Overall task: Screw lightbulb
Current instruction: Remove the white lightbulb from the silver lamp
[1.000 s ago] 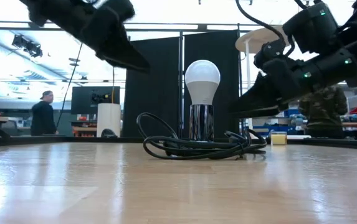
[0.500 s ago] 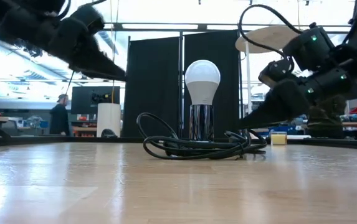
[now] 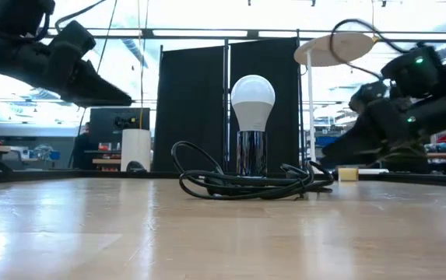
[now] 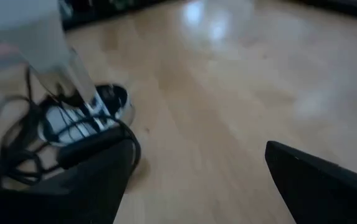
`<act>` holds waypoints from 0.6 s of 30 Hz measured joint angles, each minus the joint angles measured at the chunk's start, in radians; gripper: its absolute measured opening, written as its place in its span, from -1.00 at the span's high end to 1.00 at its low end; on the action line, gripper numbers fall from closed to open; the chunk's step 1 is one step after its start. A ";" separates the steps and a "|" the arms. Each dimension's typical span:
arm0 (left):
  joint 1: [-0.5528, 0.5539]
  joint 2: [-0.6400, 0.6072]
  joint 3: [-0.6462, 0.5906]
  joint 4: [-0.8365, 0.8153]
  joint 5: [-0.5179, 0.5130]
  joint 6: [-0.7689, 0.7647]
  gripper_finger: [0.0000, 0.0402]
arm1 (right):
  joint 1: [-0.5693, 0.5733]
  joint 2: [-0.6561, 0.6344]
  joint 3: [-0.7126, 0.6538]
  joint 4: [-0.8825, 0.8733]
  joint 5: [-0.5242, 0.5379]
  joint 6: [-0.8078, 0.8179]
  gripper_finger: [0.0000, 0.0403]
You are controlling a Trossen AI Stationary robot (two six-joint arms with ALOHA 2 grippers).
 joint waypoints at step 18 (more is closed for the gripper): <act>0.000 0.013 -0.006 0.039 0.086 -0.088 -0.05 | -0.003 -0.006 0.002 0.071 0.031 0.184 -0.85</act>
